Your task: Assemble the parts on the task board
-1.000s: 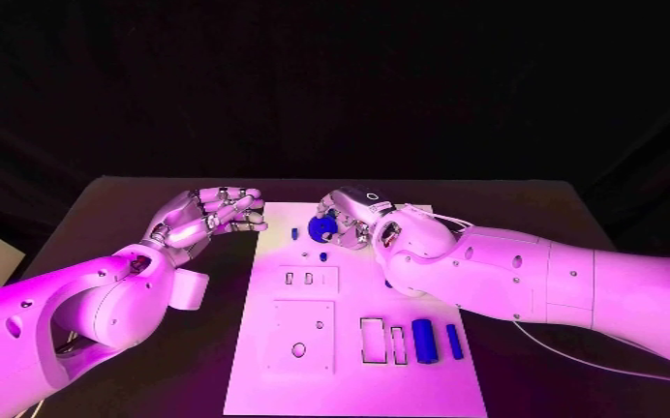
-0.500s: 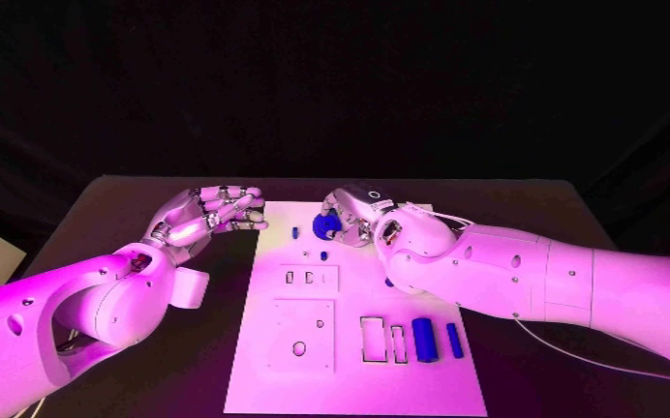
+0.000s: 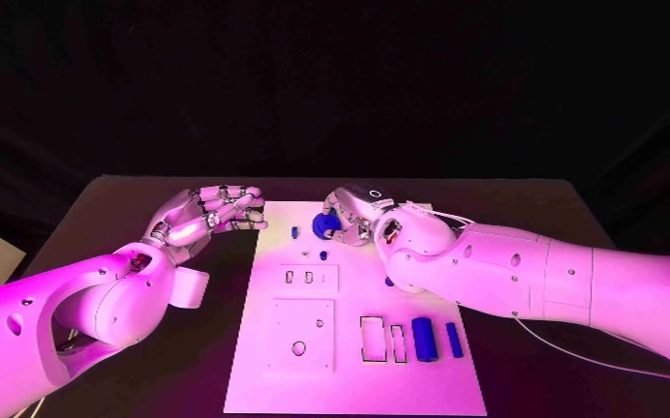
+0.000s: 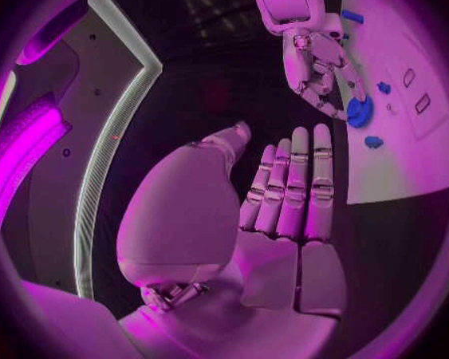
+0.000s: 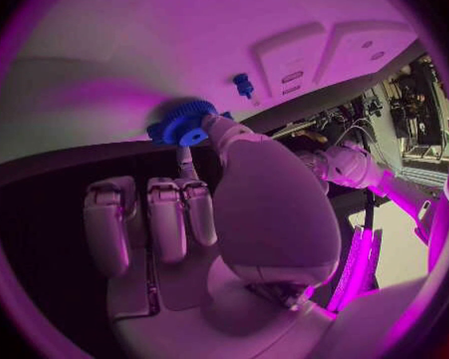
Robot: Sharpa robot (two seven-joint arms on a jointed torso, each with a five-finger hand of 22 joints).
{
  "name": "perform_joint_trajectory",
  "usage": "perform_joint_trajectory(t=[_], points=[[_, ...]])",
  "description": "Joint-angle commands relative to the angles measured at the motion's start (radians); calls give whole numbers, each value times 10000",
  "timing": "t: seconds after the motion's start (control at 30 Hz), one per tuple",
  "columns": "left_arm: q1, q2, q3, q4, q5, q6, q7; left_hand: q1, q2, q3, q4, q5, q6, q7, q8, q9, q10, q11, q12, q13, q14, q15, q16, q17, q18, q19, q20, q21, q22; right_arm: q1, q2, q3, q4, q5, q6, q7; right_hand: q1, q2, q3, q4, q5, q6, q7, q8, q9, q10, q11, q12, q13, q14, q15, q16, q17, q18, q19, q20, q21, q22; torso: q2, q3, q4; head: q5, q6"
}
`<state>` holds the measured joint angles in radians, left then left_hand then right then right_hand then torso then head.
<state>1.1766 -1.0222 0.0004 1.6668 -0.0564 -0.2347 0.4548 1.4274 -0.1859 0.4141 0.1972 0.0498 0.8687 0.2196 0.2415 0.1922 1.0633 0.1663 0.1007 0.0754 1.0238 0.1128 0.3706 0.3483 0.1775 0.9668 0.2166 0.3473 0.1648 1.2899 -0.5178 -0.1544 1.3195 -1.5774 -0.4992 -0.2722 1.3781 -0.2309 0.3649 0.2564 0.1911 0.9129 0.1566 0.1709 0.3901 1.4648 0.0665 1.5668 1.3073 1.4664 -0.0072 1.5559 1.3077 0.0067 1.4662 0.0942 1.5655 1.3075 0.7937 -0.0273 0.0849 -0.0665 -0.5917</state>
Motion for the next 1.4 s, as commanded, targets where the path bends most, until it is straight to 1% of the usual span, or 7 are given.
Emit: perform_joint_trajectory(t=[0.03,0.2,0.3,0.53,1.0,1.23,1.4], points=[[11,11,8,25,-35,157,49,-23,38,-18,-55,12,-66,-14,-47,16,-52,-28,-45,11,-67,-6,37,15,30,-95,2,54,16,5,22,-1,-25,283,434,273,-232,-39,-798,234,-612,-419,109,-340,-178,952,158,-95,2511,956,150,42,2226,-67,1046,163,53,2633,-4,-2,1,-10,-9],[11,7,8,22,-35,153,52,-48,50,0,-92,12,-64,-13,-43,42,-55,-27,-34,21,-124,-4,104,98,29,-125,1,97,41,8,-2,-1,-47,586,750,420,-344,180,-1606,326,-432,-351,120,-435,-189,991,180,-46,2557,965,180,54,2268,-67,1046,206,53,2633,-1,-5,4,-10,-27],[11,6,8,19,-35,150,52,-48,50,0,-92,12,-64,-13,-43,42,-55,-27,-34,21,-124,-4,104,98,29,-125,1,97,41,9,-30,-1,-61,738,844,476,-664,431,-1946,339,108,-225,99,-448,-179,1027,166,-1,2598,979,173,72,2331,-67,1046,205,53,2633,-4,-2,0,-6,-35],[11,11,8,2,-35,138,47,-48,50,0,-92,12,-64,-13,-43,42,-55,-27,-34,21,-124,-4,104,98,29,-125,1,97,41,10,-62,-2,-86,893,1072,511,-896,700,-1899,339,649,-21,47,-414,-155,1060,120,40,2635,982,136,76,2344,-67,1046,175,53,2633,-4,3,5,-7,-44],[11,6,8,-13,-35,133,43,-37,58,12,-105,13,-63,-15,-43,45,-57,-28,-33,22,-133,-5,111,109,29,-130,1,103,44,11,-191,-2,-121,852,1099,141,-1092,877,-1796,347,771,48,25,-421,-154,1060,95,40,2635,984,112,79,2356,-67,1046,152,53,2633,-12,1,14,3,-41],[9,-3,7,-38,-35,136,46,-37,58,12,-105,13,-63,-15,-43,45,-57,-28,-33,22,-133,-5,111,109,29,-130,1,103,44,17,-710,3,474,887,463,467,-1067,846,-1772,310,822,57,19,-426,-155,1060,90,40,2635,983,108,77,2349,-67,1046,148,53,2633,-18,4,2,33,-38],[9,-12,7,-75,-35,138,55,-36,59,13,-106,13,-64,-15,-43,46,-57,-28,-33,22,-134,-5,112,110,29,-131,1,104,45,100,-1510,27,1056,1699,-626,1446,-877,763,-1624,240,998,83,10,-449,-161,1058,79,38,2633,967,94,59,2279,-67,1046,133,53,2633,-40,-4,-38,27,-11]])
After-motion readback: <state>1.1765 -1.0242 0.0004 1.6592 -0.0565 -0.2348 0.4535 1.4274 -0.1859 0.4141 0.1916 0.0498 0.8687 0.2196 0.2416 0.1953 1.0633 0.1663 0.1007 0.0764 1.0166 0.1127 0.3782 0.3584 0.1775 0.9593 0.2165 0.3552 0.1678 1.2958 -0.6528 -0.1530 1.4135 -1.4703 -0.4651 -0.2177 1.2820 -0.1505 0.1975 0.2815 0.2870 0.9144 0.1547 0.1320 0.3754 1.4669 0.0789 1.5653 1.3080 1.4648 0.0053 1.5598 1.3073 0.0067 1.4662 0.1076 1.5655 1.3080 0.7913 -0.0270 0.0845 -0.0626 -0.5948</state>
